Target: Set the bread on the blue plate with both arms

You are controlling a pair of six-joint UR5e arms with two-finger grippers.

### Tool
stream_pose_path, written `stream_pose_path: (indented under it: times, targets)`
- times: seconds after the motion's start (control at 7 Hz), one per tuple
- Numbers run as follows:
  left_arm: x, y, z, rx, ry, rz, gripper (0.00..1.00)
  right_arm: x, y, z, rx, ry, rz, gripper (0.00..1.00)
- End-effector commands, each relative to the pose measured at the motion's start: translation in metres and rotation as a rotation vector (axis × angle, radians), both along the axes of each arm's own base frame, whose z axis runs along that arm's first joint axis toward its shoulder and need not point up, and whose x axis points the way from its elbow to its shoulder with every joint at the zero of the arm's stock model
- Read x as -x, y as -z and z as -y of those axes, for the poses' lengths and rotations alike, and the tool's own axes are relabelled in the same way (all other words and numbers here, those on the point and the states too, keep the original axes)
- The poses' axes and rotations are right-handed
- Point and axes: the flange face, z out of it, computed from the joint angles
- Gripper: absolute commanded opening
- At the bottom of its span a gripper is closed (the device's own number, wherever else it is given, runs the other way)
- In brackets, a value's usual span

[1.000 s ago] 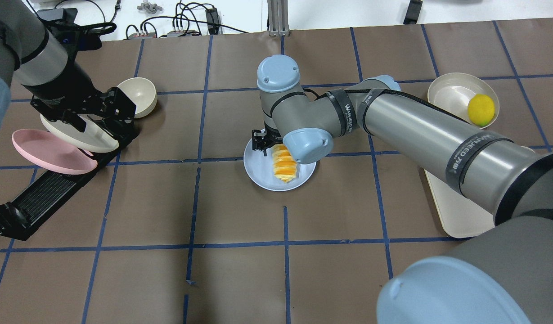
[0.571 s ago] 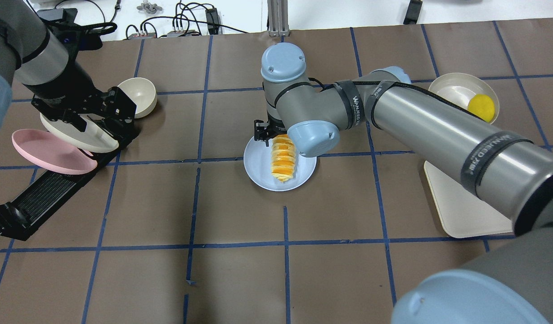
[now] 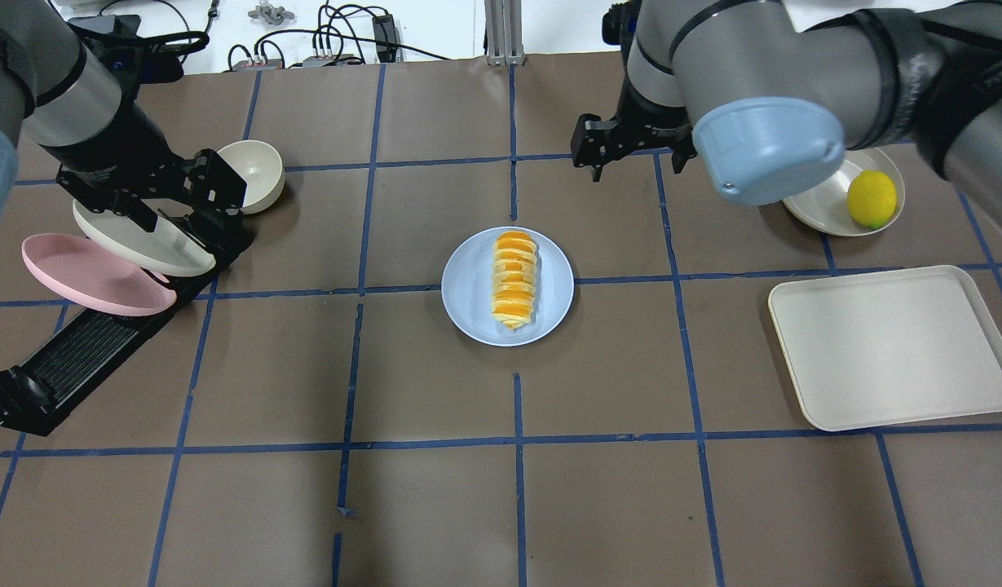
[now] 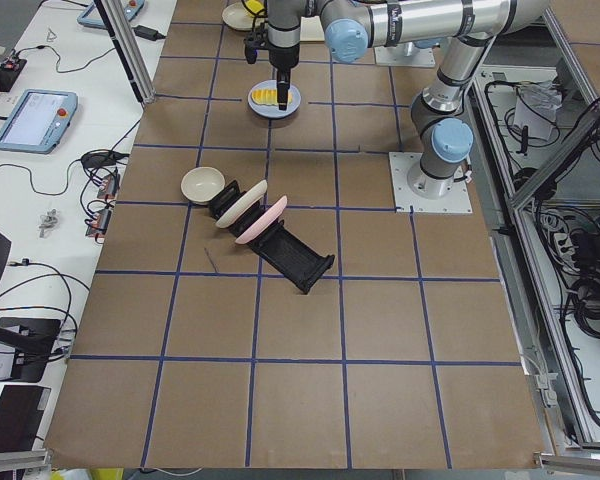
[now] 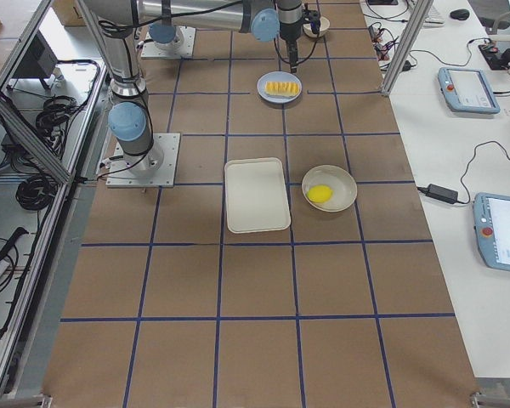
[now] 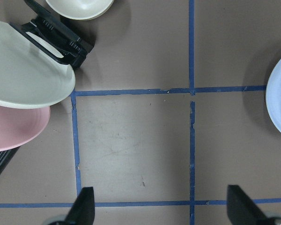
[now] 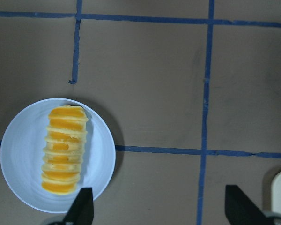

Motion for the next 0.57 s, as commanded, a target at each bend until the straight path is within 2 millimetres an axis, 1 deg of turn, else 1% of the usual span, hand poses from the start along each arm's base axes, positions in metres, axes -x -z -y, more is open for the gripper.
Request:
stream_pose_path:
  times: [0.0, 0.14, 0.29, 0.43]
  targets:
    - [-0.001, -0.001, 0.002, 0.005, 0.003, -0.002, 1.0, 0.052, -0.036, -0.006, 0.046, -0.045, -0.042, 1.0]
    - [-0.001, 0.0, 0.001, 0.0, 0.003, -0.003, 1.0, 0.07, -0.042, -0.014, 0.023, -0.012, -0.043, 1.0]
    - [-0.001, 0.0, 0.002, 0.002, 0.003, -0.002, 1.0, 0.088, -0.046, -0.012, 0.029, 0.032, -0.052, 1.0]
    - [-0.001, 0.0, 0.002, 0.002, 0.004, -0.002, 1.0, 0.09, -0.052, -0.024, -0.01, -0.002, -0.058, 1.0]
